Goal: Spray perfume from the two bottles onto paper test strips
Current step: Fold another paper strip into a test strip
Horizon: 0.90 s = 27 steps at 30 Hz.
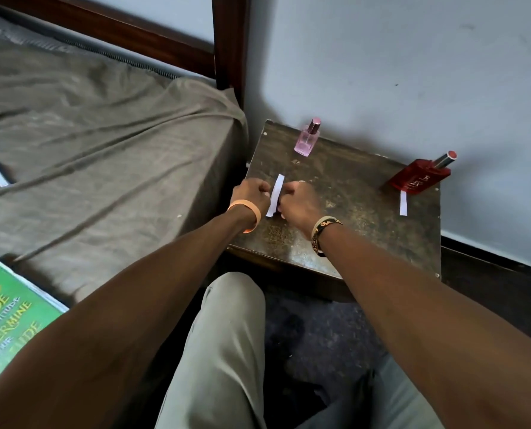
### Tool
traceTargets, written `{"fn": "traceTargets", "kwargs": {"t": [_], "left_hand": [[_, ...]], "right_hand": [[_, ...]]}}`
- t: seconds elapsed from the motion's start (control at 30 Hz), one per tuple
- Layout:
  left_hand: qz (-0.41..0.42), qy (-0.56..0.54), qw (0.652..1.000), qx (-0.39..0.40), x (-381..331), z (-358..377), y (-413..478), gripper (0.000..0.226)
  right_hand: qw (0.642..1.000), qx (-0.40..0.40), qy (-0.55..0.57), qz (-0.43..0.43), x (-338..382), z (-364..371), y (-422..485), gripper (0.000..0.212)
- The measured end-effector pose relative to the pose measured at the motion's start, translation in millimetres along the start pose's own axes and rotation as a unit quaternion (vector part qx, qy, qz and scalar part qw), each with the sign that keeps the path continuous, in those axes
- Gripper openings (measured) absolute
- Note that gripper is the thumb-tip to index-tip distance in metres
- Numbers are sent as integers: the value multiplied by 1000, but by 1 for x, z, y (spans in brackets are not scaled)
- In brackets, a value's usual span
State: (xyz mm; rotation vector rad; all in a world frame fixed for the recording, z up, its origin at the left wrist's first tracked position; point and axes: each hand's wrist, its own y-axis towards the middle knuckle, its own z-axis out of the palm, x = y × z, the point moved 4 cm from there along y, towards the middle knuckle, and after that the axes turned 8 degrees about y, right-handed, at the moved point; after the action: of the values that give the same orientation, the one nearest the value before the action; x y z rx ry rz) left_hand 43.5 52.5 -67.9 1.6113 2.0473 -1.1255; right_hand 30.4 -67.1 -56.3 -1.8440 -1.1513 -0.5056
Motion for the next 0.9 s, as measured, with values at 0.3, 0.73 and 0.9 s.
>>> {"fn": "traceTargets", "kwargs": {"t": [0.3, 0.73, 0.9], "left_hand": [[-112, -218, 967, 64, 10, 13, 7, 14], [-84, -342, 926, 138, -61, 7, -48, 30], [-38, -350, 925, 142, -105, 0, -82, 5]], "right_hand": [[963, 4, 245, 109, -11, 4, -10, 23], [953, -23, 302, 21, 0, -59, -62, 29], [952, -71, 295, -50, 9, -120, -107, 35]]}}
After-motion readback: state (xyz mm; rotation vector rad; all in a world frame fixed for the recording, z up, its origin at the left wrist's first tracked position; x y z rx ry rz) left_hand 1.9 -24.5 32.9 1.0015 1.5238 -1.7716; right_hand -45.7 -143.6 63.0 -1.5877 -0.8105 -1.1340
